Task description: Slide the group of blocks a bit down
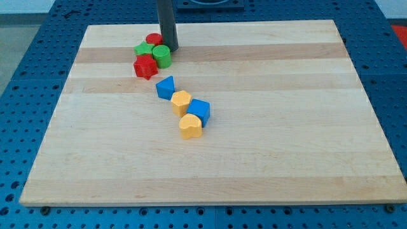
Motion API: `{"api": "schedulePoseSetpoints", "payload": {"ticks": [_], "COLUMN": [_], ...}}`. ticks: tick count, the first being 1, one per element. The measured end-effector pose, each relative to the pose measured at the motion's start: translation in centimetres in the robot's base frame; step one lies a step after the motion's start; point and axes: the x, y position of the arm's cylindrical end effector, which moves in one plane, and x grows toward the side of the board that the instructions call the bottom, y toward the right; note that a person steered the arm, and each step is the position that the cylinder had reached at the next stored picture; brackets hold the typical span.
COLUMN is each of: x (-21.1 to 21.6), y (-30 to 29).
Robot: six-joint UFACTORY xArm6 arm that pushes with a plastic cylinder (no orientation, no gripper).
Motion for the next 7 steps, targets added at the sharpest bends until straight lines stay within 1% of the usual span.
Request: {"api": "schedulePoseSetpoints", "payload": {"ticks": [1, 2, 3, 4, 6, 7], "x": [-2.3, -4.5, -4.5, -4.5, -4.3, -3.5], "y": [0.3, -0.7, -3.5, -4.6, -4.7, -4.7]}}
